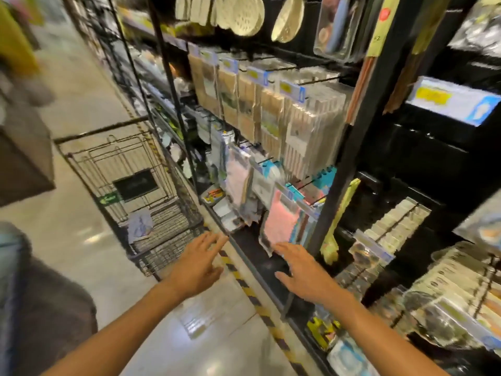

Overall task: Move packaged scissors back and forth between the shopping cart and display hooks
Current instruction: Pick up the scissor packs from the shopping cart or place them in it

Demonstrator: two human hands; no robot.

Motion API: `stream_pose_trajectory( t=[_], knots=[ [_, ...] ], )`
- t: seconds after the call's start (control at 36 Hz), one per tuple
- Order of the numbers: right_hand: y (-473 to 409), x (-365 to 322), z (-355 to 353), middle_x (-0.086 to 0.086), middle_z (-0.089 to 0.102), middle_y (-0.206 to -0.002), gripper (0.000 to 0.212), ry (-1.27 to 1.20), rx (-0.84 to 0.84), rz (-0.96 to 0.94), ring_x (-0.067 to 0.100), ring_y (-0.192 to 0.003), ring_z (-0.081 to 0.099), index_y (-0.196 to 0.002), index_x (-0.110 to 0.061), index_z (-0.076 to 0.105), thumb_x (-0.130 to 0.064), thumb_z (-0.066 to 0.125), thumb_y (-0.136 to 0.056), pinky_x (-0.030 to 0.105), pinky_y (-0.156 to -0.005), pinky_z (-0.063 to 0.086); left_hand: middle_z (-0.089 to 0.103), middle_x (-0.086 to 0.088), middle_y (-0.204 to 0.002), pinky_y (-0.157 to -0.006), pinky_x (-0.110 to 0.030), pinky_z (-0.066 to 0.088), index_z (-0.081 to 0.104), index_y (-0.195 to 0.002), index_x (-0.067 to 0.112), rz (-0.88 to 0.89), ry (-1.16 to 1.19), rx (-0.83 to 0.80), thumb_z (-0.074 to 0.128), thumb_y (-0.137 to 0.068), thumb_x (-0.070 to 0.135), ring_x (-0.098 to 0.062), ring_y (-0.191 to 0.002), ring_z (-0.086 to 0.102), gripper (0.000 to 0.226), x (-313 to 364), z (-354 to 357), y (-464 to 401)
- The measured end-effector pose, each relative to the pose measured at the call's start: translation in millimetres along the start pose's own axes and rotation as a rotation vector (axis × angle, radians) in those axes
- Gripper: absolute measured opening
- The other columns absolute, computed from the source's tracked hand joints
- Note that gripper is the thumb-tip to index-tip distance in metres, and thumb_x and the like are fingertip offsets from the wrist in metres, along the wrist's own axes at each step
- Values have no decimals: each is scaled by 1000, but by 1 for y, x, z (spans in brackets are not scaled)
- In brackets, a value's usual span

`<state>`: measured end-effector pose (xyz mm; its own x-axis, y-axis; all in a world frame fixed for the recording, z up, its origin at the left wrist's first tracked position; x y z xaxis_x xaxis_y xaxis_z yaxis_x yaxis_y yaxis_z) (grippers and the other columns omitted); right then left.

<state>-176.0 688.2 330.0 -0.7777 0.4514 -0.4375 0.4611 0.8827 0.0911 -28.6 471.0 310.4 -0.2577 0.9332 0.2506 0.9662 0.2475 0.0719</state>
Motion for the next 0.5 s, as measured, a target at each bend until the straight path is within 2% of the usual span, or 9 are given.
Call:
stream_pose_trajectory(
  t=[0.06, 0.17, 0.22, 0.28, 0.36, 0.44, 0.5],
  knots=[
    [-22, -20, 19, -3, 23, -165, 69, -14, -73, -53, 19, -152, 20, -160, -26, 22, -39, 56, -101, 34, -123, 22, 19, -3, -168, -125, -47, 18, 21, -161, 24, -102, 10, -9, 30, -91, 66, -33, -155, 16, 82, -27, -1, 29],
    [-63, -60, 53, 0, 24, -164, 68, -37, -165, -141, 21, -152, 20, -158, -20, 26, -38, 57, -101, 34, -123, 24, 27, -8, -165, -122, -47, 22, 19, -161, 28, -285, 21, 15, 53, -95, 51, -37, -152, 24, 78, -83, -1, 76],
    [-82, -77, 66, 1, 28, -163, 66, -35, -198, -173, 22, -151, 23, -157, -21, 28, -39, 57, -100, 35, -122, 26, 35, -9, -162, -119, -49, 28, 17, -160, 32, -329, 22, 38, 46, -90, 58, -41, -148, 33, 80, -112, 4, 92],
    [-102, -96, 76, 2, 31, -160, 64, -31, -241, -194, 23, -150, 26, -156, -19, 28, -35, 57, -101, 33, -120, 26, 29, -6, -165, -122, -47, 24, 18, -160, 31, -425, 37, 34, 39, -90, 63, -38, -152, 25, 81, -139, 8, 105],
    [-135, -125, 85, 6, 38, -154, 62, 7, -294, -220, 25, -145, 32, -154, -16, 32, -29, 60, -100, 32, -115, 29, 13, -2, -169, -126, -43, 13, 14, -162, 28, -547, 66, 42, 51, -98, 55, -30, -157, 9, 79, -175, 10, 116],
    [-173, -145, 99, 9, 49, -142, 55, 39, -330, -215, 27, -134, 42, -147, -14, 42, -29, 62, -98, 34, -110, 35, 14, -3, -169, -126, -42, 11, 15, -161, 24, -577, 92, 55, 54, -99, 48, -30, -156, 9, 77, -210, 12, 120],
    [-201, -156, 111, 5, 53, -134, 51, 24, -345, -211, 27, -129, 47, -142, -19, 46, -33, 62, -95, 37, -106, 41, 14, -4, -169, -126, -42, 10, 16, -162, 23, -605, 106, 53, 52, -100, 49, -30, -157, 9, 75, -237, 11, 121]
  ],
)
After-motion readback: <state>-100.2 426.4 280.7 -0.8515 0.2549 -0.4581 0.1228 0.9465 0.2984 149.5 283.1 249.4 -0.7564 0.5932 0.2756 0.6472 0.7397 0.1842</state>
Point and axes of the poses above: each hand's wrist, its own y-axis away from the middle knuckle, its own z-axis out of the palm, x = y × z, the point moved 6 cm from there along -y, towards the middle knuckle
